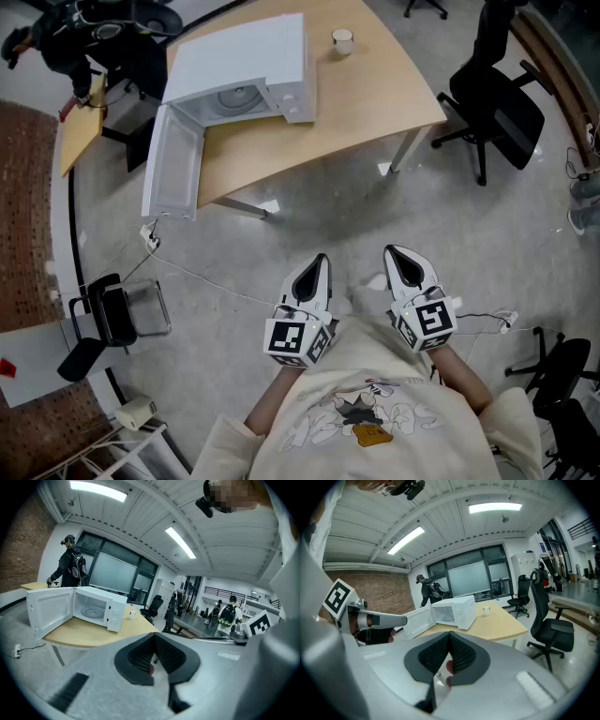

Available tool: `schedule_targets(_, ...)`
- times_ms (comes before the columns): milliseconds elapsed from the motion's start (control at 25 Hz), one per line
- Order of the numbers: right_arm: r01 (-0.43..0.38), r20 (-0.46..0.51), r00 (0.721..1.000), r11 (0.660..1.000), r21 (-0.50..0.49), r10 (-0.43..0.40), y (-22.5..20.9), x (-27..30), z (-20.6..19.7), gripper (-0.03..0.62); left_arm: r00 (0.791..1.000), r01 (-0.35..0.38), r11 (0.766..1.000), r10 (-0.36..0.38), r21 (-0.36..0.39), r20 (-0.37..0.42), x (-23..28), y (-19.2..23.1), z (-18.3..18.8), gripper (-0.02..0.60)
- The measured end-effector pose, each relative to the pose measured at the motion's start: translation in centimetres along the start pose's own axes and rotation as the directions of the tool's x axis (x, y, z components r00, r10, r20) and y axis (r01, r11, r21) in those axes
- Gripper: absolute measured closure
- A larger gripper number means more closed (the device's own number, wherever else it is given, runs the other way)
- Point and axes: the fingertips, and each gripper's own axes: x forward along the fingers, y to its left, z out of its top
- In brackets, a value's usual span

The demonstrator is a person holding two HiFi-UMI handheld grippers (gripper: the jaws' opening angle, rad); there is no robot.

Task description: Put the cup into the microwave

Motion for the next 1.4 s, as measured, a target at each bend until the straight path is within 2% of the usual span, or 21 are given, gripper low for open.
schedule_targets(200,0.025,-0.018,1.0,0.999,0.031,-0.024,2.2,0.0,-0.4,0.589,0.999,0.031,0.998,-0.031,-0.05,-0.007,-0.3,0.9,0.9,0.578)
schedule_targets(520,0.048,-0.013,0.999,0.998,0.051,-0.047,5.3,1.8,-0.6,0.589,0.997,0.071,0.996,-0.071,-0.044,0.008,-1.2,3.4,2.2,0.578)
schedule_targets(680,-0.012,-0.002,1.0,0.999,0.042,0.012,7.6,3.4,-0.1,0.589,0.995,0.102,0.994,-0.101,-0.037,0.02,-1.4,4.7,2.9,0.578)
schedule_targets(800,-0.071,0.017,0.997,0.995,0.074,0.07,9.3,4.9,0.2,0.588,0.997,0.075,0.996,-0.075,0.039,0.001,-1.5,6.3,3.3,0.578)
schedule_targets(880,-0.057,0.022,0.998,0.997,0.047,0.056,9.8,5.7,0.5,0.588,0.998,0.067,0.996,-0.067,0.065,0.002,-1.6,7.5,3.7,0.578)
schedule_targets(1040,-0.025,0.012,1.0,1.0,-0.012,0.025,10.5,7.3,0.8,0.588,0.993,0.113,0.993,-0.113,0.014,0.016,-1.7,9.1,4.4,0.564)
schedule_targets(1200,-0.003,0.0,1.0,1.0,0.029,0.003,9.6,8.2,0.2,0.588,0.991,0.133,0.991,-0.133,0.001,-0.006,-0.6,9.8,4.2,0.528)
schedule_targets(1400,0.001,-0.012,1.0,0.998,0.057,-0.001,5.5,12.1,1.5,0.588,0.994,0.103,0.994,-0.103,-0.018,0.019,4.0,11.6,6.6,0.537)
